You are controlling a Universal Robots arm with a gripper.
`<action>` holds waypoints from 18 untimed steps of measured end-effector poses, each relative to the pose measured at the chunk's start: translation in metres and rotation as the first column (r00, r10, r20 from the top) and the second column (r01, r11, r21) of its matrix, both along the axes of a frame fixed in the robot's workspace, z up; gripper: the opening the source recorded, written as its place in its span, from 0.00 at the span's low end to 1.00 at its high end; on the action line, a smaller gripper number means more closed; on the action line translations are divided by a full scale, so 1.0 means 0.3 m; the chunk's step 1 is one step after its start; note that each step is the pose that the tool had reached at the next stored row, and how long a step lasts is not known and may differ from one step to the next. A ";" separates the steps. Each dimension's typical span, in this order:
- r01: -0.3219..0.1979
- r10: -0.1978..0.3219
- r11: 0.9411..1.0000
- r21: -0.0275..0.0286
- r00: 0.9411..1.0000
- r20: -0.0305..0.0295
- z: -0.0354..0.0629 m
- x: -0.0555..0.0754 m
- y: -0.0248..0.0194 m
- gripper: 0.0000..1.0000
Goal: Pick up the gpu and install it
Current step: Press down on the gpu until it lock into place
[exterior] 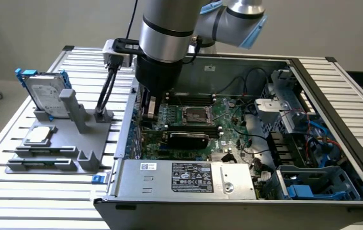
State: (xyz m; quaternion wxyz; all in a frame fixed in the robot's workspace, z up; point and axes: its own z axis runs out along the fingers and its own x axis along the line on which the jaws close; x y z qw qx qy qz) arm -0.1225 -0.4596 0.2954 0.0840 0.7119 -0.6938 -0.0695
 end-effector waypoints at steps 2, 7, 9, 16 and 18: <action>0.003 -0.003 1.000 -0.009 1.000 0.000 0.000 0.000 0.000 0.11; 0.026 -0.026 1.000 -0.013 1.000 0.000 0.001 -0.003 0.000 0.11; 0.037 -0.037 0.999 -0.014 0.999 0.000 0.000 -0.003 0.000 0.11; 0.070 -0.070 0.997 -0.036 0.998 0.001 0.000 -0.003 0.000 0.11; 0.082 -0.082 0.996 -0.041 0.997 0.002 0.001 -0.003 0.000 0.11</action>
